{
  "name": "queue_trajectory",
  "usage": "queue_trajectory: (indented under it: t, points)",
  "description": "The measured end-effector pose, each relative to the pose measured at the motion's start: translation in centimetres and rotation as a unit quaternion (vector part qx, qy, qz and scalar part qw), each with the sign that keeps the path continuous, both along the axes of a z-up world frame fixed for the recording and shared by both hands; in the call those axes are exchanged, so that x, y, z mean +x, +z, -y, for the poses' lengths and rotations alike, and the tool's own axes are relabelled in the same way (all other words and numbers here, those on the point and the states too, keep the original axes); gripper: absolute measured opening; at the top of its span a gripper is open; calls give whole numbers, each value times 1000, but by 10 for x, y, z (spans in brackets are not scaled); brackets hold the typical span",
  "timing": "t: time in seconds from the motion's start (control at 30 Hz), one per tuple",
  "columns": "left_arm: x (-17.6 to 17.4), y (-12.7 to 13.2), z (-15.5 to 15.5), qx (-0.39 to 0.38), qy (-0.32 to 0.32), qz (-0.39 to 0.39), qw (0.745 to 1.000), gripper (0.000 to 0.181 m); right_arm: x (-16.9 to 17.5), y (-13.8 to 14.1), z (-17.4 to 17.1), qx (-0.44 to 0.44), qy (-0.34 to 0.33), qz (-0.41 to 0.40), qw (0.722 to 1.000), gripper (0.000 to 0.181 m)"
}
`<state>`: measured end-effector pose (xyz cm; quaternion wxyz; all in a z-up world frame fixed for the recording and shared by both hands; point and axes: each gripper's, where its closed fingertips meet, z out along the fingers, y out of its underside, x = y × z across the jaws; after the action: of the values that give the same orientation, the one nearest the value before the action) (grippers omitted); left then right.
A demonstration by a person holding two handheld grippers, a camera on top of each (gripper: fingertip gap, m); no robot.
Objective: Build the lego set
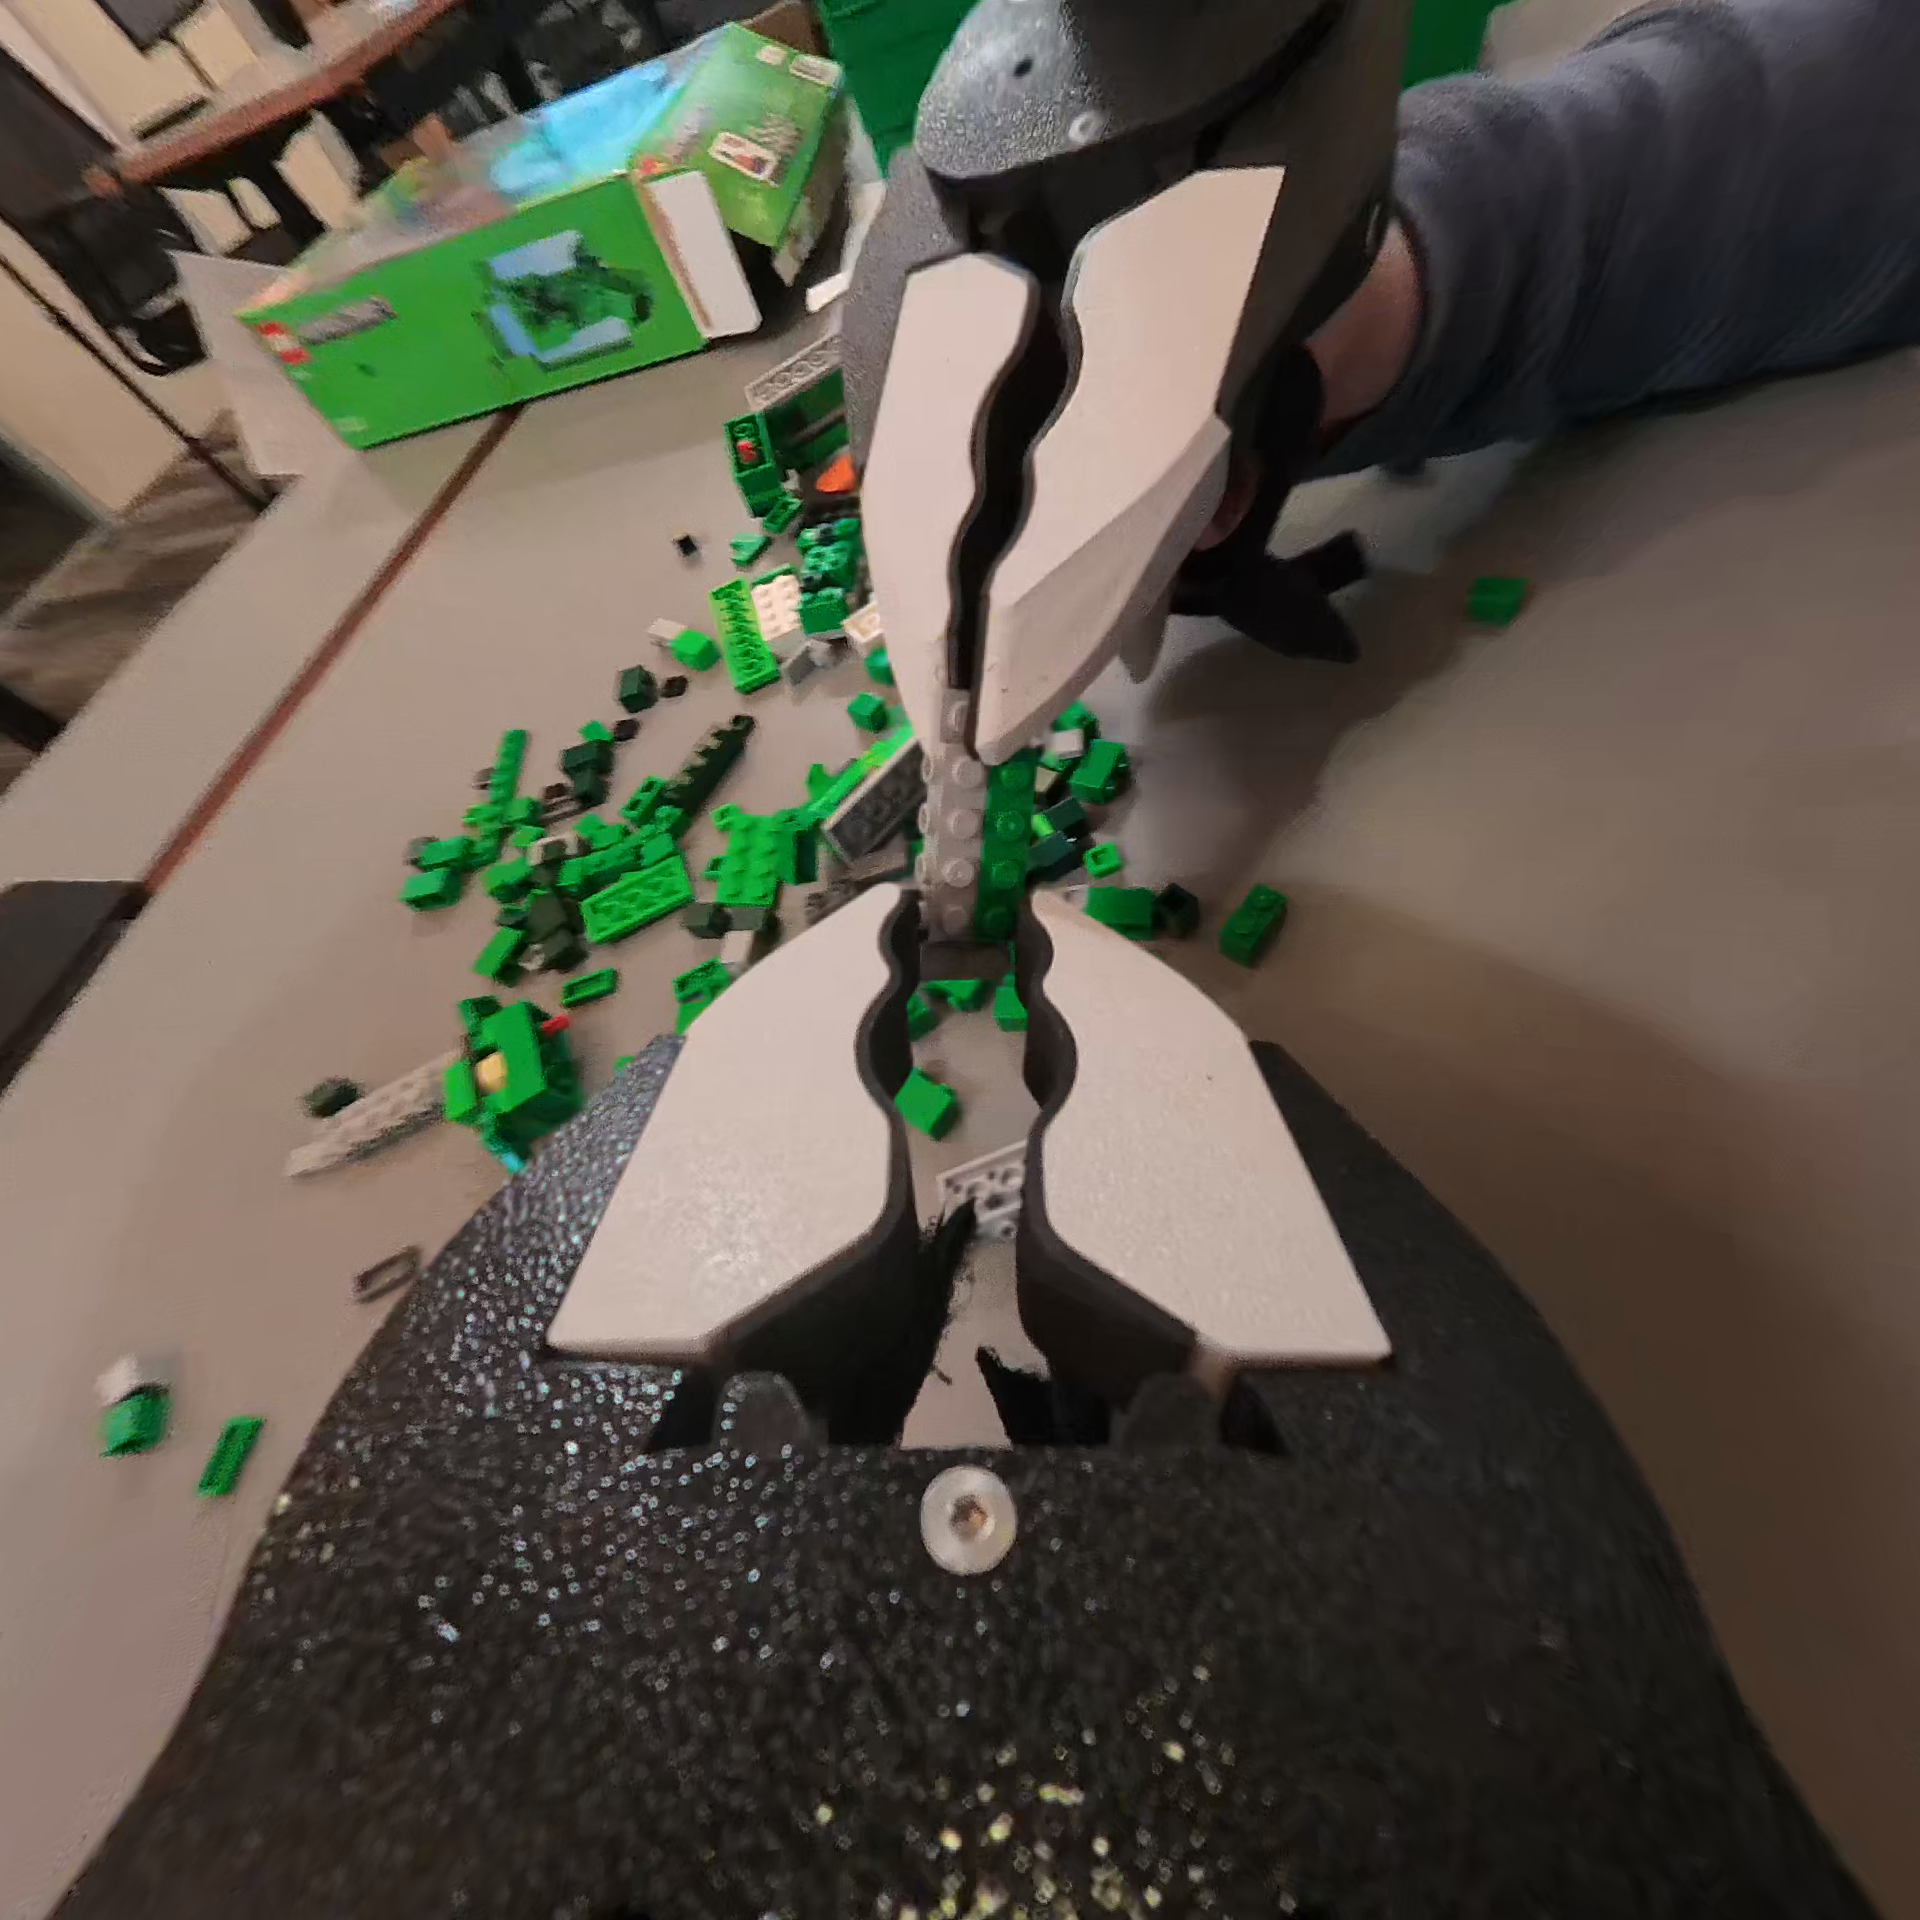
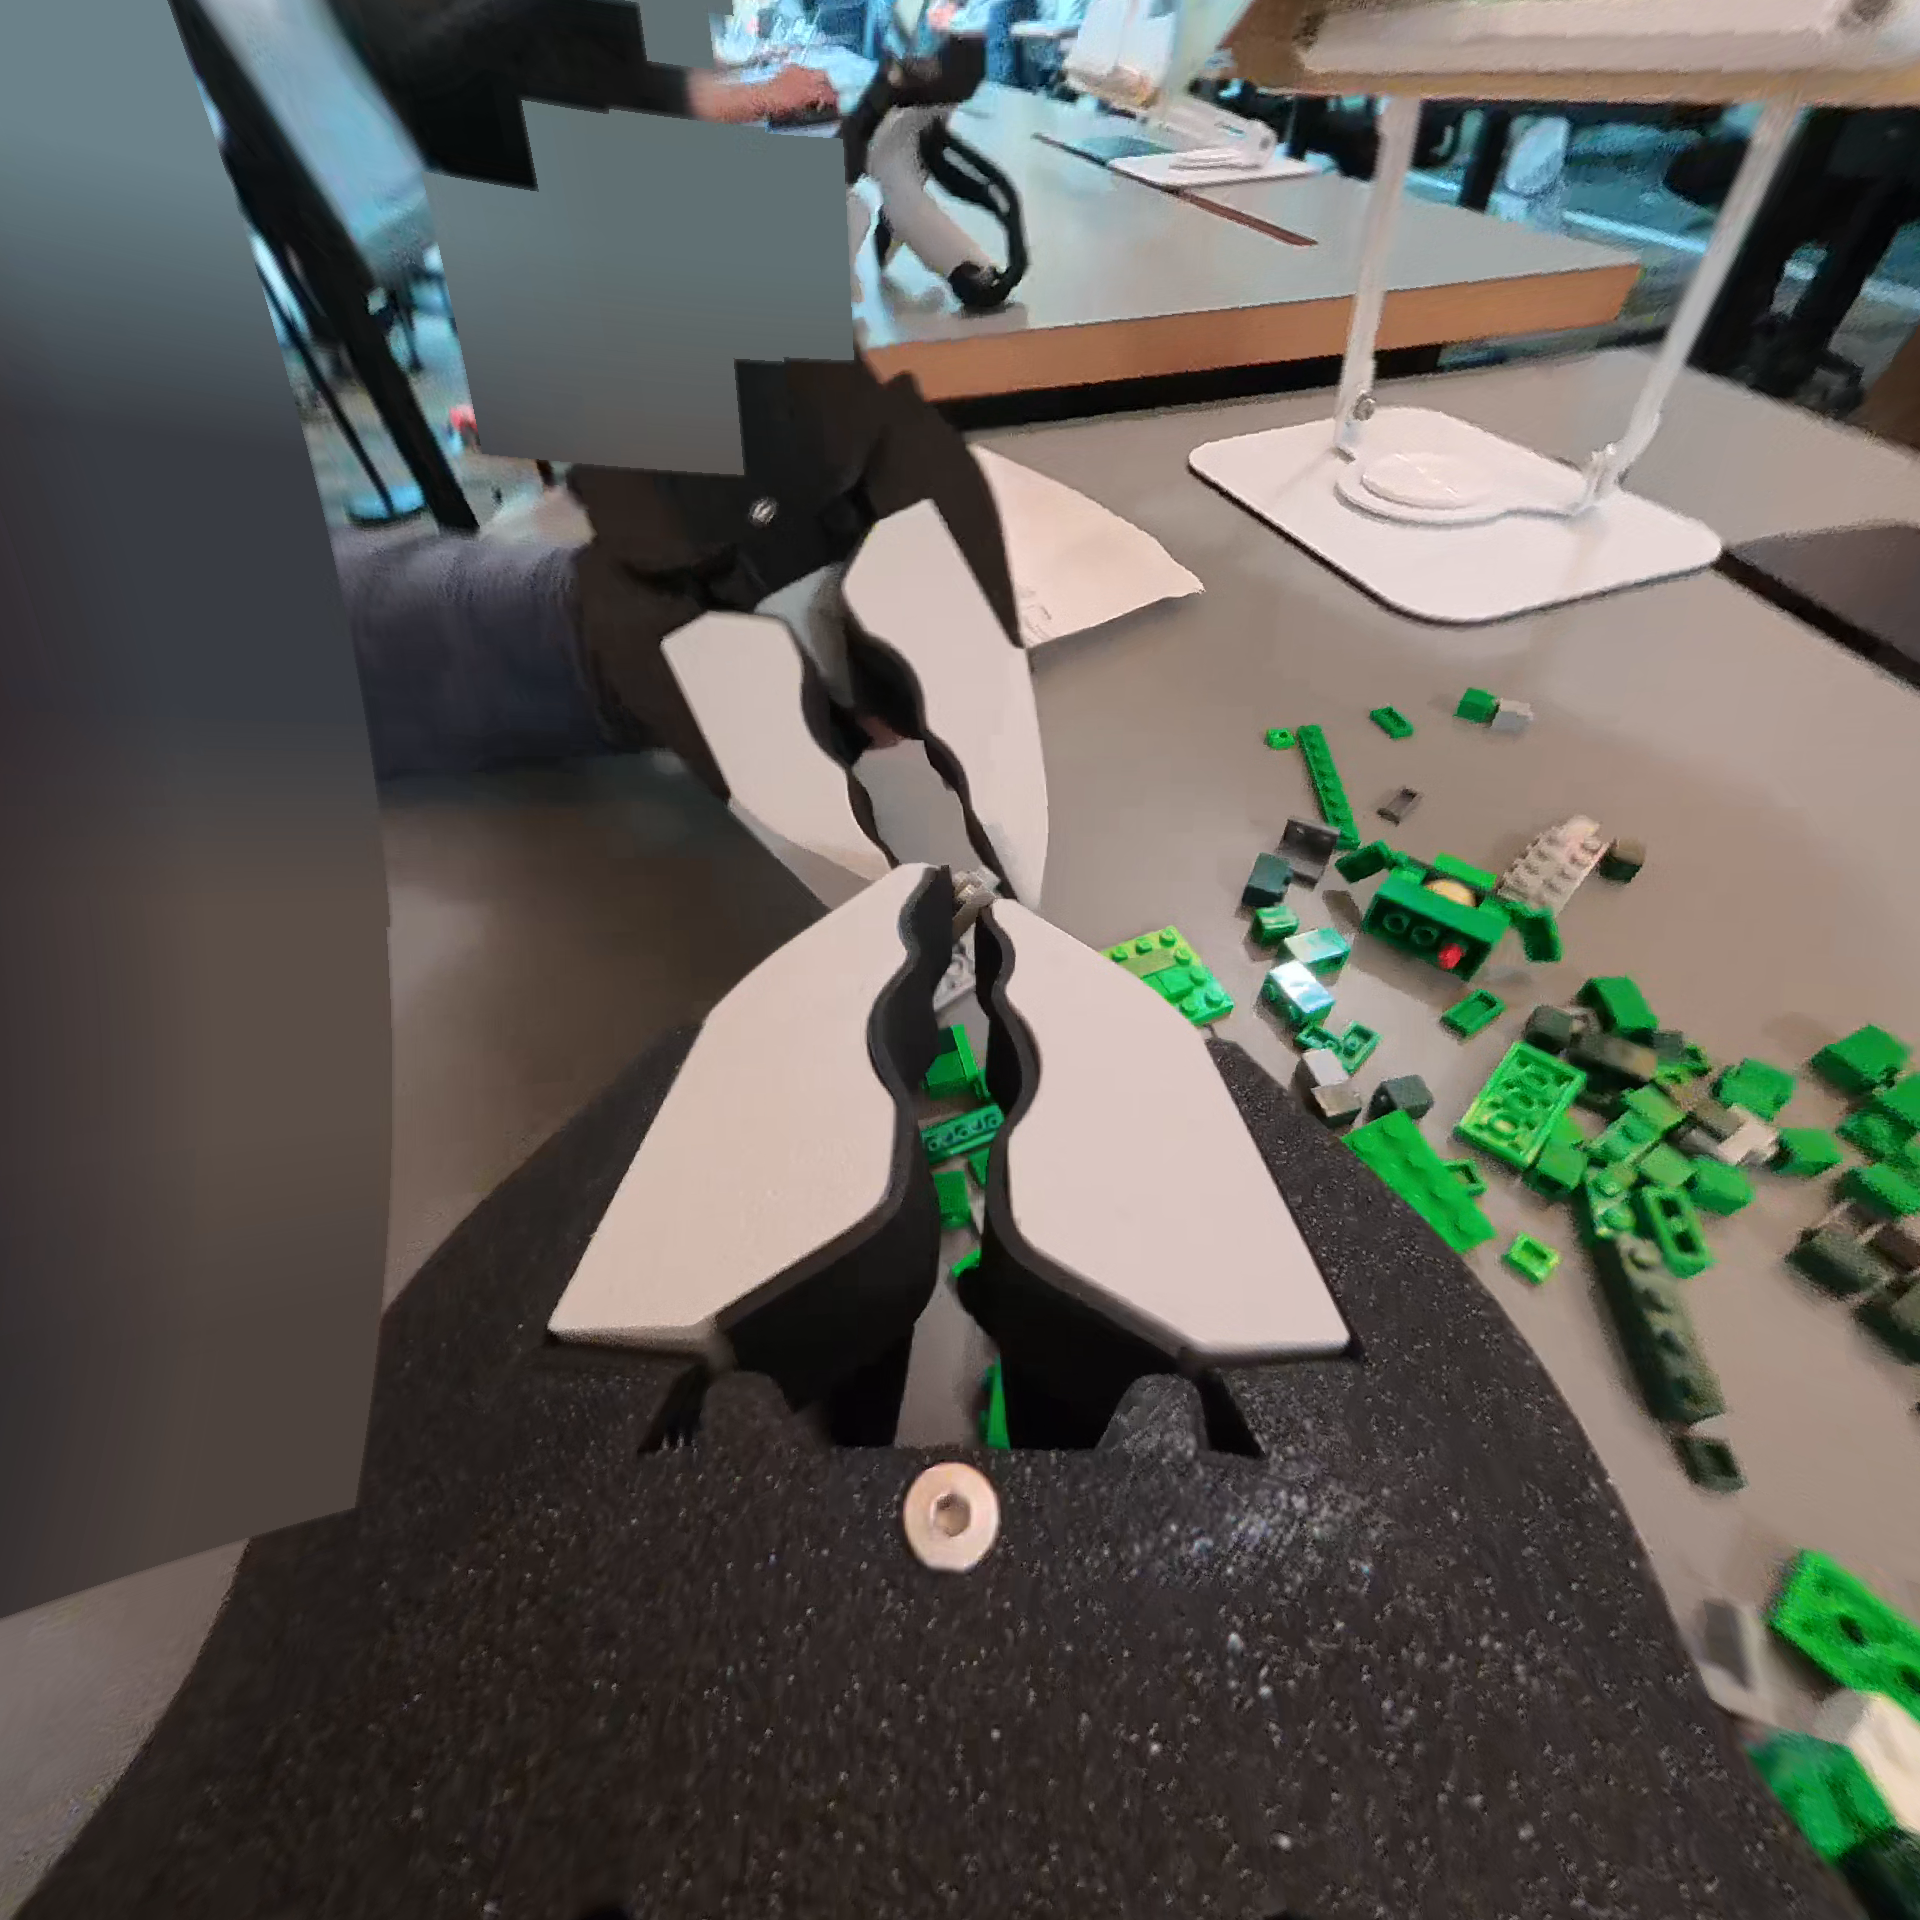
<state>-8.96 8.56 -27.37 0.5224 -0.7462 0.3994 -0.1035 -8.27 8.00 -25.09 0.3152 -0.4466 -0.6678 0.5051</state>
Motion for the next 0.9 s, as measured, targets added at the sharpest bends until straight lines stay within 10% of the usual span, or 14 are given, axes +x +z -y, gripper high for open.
queue_trajectory:
  t: [0.27,0.6,0.77,0.9]
  points:
    - [18,-5,27,-131,-110,130,977,17,18,0,9,174,61,-34,982,0]
    - [3,-19,14,-172,-49,129,975,18,19,3,2,266,36,-82,960,0]
    - [8,-20,16,-240,-43,183,952,18,5,-16,-9,514,-21,-63,855,44]
    - [15,-14,19,-276,-56,240,929,18,-4,-28,-23,662,-54,-34,746,29]
